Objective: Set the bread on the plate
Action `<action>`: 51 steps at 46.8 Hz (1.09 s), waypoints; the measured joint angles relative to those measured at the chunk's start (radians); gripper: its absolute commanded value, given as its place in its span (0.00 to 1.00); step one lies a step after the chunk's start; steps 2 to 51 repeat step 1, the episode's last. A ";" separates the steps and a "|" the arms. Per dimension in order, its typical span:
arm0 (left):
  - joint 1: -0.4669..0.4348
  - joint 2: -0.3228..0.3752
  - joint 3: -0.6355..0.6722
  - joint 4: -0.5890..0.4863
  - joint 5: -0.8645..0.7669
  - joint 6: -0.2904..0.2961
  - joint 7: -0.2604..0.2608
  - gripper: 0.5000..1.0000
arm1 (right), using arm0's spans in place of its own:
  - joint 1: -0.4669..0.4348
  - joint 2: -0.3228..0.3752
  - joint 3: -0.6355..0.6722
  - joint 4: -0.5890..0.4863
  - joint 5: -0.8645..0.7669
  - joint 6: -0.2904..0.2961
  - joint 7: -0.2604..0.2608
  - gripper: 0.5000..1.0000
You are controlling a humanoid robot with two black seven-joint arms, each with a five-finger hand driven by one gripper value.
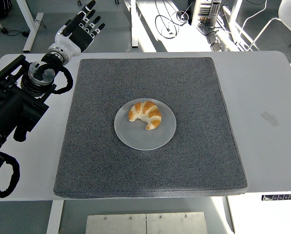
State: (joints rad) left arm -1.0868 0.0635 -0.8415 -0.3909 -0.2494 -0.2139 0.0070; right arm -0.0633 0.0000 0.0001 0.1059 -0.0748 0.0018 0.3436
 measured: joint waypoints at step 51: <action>0.001 0.000 0.000 0.000 0.000 -0.001 0.000 0.97 | 0.000 0.000 0.000 0.000 0.000 0.000 0.000 1.00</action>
